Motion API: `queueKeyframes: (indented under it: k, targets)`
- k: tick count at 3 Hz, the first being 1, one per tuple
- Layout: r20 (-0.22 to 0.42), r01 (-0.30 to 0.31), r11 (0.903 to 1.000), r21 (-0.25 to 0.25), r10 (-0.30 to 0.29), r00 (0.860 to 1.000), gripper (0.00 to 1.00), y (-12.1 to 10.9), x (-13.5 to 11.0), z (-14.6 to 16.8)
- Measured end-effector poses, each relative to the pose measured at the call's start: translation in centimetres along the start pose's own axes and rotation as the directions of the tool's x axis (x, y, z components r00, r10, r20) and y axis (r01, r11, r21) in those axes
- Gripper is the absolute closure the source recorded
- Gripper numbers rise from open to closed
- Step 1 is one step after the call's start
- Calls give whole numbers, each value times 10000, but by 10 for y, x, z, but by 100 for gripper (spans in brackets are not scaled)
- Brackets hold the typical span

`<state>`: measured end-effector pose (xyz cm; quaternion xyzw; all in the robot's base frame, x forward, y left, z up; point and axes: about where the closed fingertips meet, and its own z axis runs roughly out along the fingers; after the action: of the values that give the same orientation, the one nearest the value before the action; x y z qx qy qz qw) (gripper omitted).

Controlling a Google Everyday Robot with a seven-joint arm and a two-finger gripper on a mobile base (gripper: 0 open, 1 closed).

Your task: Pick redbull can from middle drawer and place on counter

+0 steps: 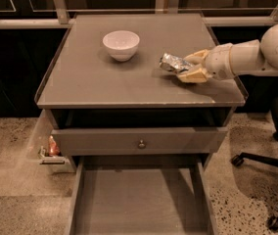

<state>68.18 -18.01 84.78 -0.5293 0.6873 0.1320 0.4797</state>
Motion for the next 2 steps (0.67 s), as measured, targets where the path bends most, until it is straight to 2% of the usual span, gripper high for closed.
queueKeyframes:
  k: [1,2]
  targets:
    - [11,-33,10000,7,33,10000,81,0,0,1]
    - [11,-33,10000,7,33,10000,58,0,0,1]
